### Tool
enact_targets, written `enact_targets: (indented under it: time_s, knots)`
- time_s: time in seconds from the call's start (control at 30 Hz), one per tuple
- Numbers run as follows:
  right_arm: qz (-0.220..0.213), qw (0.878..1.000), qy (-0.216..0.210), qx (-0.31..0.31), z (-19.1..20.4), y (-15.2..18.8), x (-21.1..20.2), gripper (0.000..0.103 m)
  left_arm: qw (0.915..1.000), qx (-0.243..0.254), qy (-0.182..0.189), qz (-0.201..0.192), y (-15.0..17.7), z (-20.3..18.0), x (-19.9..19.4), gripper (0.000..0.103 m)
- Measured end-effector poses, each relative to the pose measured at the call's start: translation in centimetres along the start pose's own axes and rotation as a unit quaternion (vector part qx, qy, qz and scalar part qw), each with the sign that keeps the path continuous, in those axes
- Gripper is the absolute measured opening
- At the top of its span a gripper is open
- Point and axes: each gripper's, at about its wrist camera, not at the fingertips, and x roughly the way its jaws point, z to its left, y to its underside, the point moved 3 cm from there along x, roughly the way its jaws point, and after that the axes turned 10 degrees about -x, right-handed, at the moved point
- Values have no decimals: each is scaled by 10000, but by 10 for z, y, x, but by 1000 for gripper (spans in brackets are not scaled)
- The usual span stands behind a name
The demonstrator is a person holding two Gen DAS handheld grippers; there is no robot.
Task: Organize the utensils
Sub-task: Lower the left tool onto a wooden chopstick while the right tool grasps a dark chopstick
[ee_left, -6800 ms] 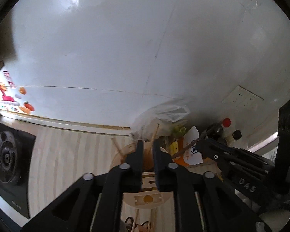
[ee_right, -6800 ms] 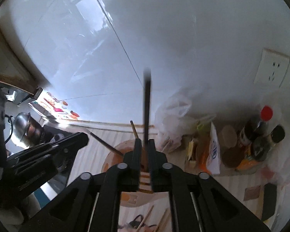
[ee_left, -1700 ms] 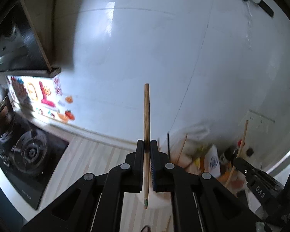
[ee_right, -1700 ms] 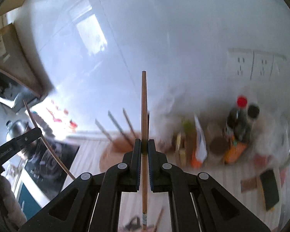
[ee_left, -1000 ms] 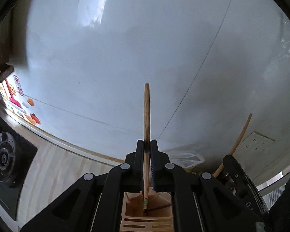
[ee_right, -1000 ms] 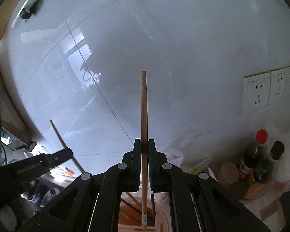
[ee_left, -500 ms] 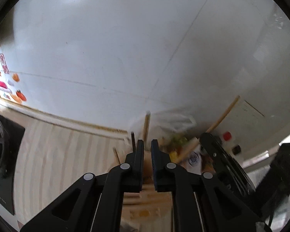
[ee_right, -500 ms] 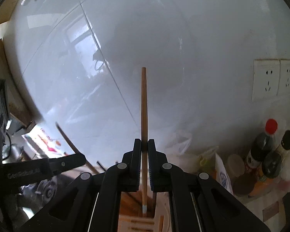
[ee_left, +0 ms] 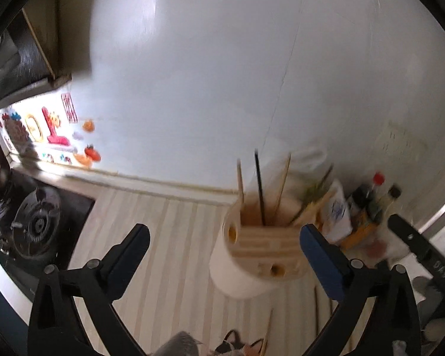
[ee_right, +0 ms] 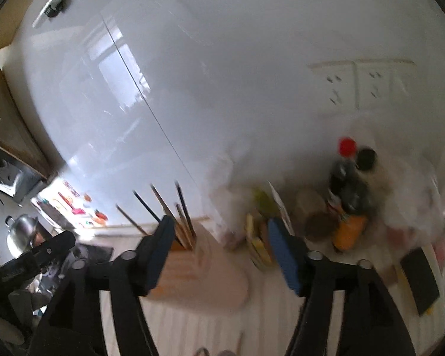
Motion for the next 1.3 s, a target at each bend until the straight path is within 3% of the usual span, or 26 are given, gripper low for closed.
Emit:
enact_targets:
  time_s: [0.1,0.2,0.57,0.63,0.7,0.73,0.9,1.03,1.17,1.3]
  knots:
    - [218,9997,125,51,-14,29,-6,74,9994,75,-202,267,28,4,16,103]
    - [428,9989,132,116,-27,55,-2,93,9981,161,-295,515,54,4,29,103]
    - [1817,9814,591,201,-75,158,44,93,9843,928,-565,1394,158,-28,87,102]
    - [2040,9765,642,259,-82,172,50,88,9799,1080,-571,1579,172,-34,99,98]
    - [2271,9709,679,343,-92,188,57,71,9736,1269,-565,1810,189,-42,112,91]
    - [2391,9677,697,383,-96,194,60,67,9698,1350,-528,1963,199,-45,119,89]
    - [2825,9557,665,499,-113,222,73,36,9502,1704,-330,2587,238,-62,145,50]
    - [2973,9516,609,496,-119,233,77,34,9419,1786,-449,2808,254,-66,156,39]
    - [3066,9493,559,425,-118,235,82,34,9435,1652,-587,2813,255,-58,157,4]
    - [3189,9454,555,365,-110,231,88,35,9498,1228,-891,2737,245,-27,154,4]
